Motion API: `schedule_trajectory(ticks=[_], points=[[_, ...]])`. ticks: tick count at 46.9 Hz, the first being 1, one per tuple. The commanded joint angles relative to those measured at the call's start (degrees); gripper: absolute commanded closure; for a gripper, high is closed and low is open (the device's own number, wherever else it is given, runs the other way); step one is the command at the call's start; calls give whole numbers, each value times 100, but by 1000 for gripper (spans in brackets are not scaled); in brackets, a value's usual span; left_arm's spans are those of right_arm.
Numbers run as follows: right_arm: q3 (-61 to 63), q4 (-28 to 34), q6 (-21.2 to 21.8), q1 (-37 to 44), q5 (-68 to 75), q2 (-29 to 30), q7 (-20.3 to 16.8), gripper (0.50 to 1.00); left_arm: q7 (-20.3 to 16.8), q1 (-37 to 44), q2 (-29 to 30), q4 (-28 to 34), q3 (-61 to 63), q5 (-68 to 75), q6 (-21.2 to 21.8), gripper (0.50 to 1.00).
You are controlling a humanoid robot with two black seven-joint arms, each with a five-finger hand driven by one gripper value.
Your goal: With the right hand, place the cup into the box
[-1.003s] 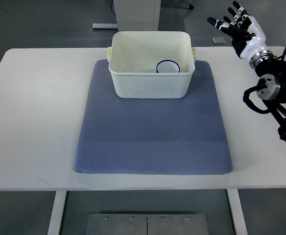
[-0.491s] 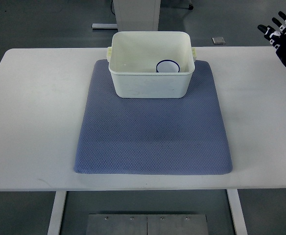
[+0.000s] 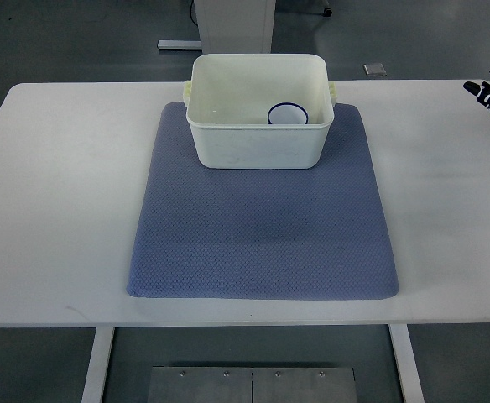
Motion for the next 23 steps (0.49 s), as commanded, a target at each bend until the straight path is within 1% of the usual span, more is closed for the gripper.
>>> schedule_trajectory(ticks=[1,7,16,23], points=[[5,4,7,-10,0,23,6,500,-1,-1,0,2,0,2,-1,500],[49,4,16,-168,9,50,68,500,-1,-1,0,2,0,2,-1,500],[49,4,16,-238,18,102,314,500,-1,-1,0,2,0,-7,-1,500],[58,31,24,-440,27,252,419,500,-1,-1,0,2,0,2,-1,500]])
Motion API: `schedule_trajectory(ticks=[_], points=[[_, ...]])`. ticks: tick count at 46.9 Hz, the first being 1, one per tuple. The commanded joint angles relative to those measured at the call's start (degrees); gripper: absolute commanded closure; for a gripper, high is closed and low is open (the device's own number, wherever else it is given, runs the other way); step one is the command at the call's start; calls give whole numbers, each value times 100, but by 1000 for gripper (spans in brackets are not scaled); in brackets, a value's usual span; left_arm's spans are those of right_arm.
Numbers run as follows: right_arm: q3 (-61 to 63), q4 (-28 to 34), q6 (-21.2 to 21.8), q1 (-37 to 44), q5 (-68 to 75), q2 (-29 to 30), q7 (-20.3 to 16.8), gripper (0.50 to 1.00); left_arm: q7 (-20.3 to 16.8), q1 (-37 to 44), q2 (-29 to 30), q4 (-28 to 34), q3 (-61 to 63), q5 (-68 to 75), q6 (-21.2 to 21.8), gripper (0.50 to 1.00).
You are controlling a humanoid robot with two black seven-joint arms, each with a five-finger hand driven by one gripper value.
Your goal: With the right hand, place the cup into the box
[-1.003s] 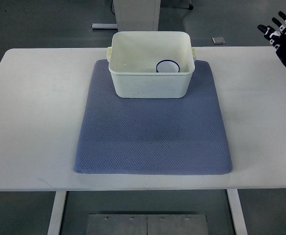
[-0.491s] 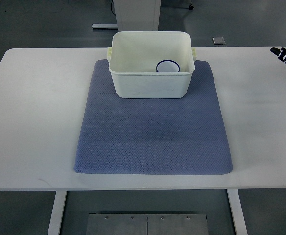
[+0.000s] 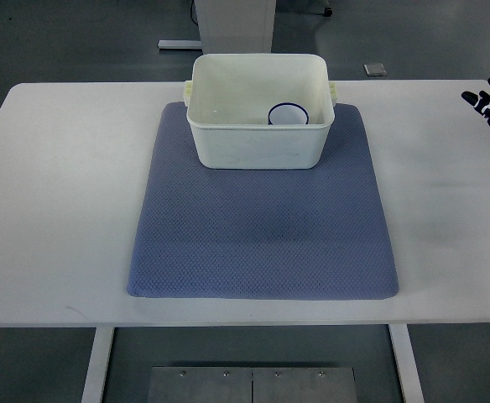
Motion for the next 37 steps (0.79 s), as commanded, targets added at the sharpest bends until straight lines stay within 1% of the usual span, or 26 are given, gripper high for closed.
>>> schedule_trajectory(ticks=[1,4,17,25,37], points=[[2,12,13,-103,9,107,73,500,1,1,0,-7,0,0,9,500],[-6,12,30,-139,9,160,125,500,1,1,0,2,0,0,0,500],[11,12,92,-236,201,415,134,500,1,1,0,2,0,0,0,500],[117,12,215,-262,404,485,125,500,1,1,0,-7,0,-9,0,500],[117,3,224,-402,404,766,134,500,1,1,0,-7,0,-9,0,500]])
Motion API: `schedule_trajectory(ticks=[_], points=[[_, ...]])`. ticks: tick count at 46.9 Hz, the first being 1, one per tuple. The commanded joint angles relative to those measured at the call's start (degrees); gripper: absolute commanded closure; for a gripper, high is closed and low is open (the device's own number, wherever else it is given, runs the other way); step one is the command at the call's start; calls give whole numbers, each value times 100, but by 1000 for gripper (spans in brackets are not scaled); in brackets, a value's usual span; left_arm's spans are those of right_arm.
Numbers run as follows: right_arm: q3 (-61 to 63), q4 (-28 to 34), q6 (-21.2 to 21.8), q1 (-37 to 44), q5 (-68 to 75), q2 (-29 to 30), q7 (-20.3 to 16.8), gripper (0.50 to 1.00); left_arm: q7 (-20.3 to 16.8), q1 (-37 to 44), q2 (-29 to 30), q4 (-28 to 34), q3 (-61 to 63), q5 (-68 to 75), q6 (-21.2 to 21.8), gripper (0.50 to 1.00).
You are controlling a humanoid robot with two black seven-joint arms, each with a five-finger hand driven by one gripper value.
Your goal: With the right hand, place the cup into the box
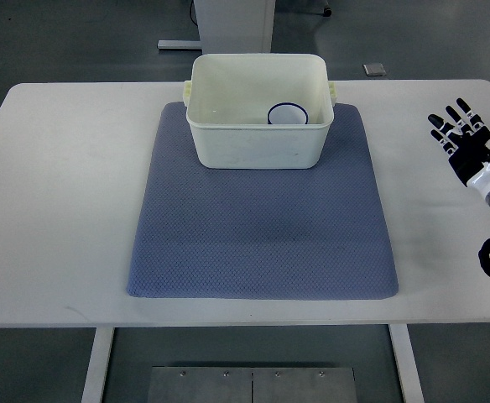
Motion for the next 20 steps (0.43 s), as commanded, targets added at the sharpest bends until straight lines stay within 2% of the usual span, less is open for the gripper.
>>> schedule_trajectory(ticks=[1,20], points=[[-3,1,1,-33,-9,73,11,500,0,0,0,-5,0,1,-1,500],[-29,10,36,-139,-9,143,11,500,0,0,0,4,0,1,-1,500]])
